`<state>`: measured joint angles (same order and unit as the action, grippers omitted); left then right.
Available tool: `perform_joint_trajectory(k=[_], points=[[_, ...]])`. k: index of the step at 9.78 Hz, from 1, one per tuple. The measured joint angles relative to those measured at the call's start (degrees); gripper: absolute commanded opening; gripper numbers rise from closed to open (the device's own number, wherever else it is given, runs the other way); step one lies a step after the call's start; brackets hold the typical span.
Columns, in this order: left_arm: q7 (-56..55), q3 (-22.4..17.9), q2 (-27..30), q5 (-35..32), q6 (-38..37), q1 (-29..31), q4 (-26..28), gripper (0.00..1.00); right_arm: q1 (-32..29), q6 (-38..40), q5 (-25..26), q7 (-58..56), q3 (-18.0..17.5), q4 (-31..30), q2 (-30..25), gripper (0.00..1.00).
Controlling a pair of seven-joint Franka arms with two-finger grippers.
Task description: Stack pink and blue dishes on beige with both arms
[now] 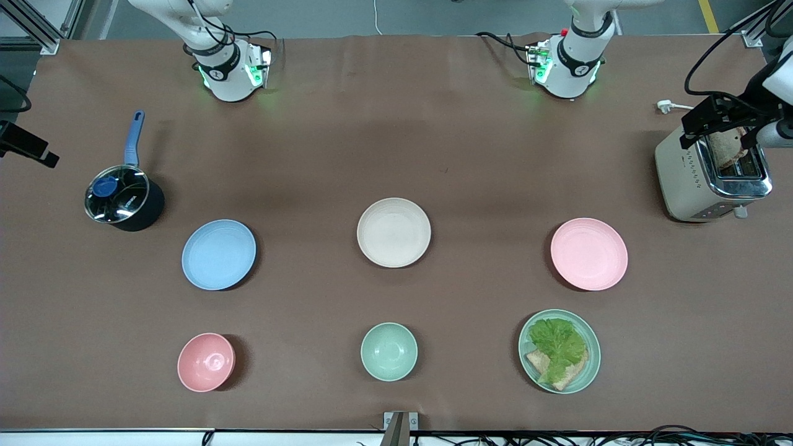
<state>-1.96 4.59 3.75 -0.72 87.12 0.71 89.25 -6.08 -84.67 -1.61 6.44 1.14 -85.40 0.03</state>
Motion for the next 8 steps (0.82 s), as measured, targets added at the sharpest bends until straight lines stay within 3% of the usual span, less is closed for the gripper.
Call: perform_joint_trajectory(k=[4,8], points=[[0.06,0.0,-2.56,0.0,-0.22,0.22,-2.01,1.0,0.0,-0.01,0.0,0.0,0.0,0.03,0.0,1.0],[9.1,-0.08,-15.74,3.76,4.0,7.01,-3.32,1.0,-0.02,1.06,-0.37,-4.17,0.04,-0.4,0.33,1.0]])
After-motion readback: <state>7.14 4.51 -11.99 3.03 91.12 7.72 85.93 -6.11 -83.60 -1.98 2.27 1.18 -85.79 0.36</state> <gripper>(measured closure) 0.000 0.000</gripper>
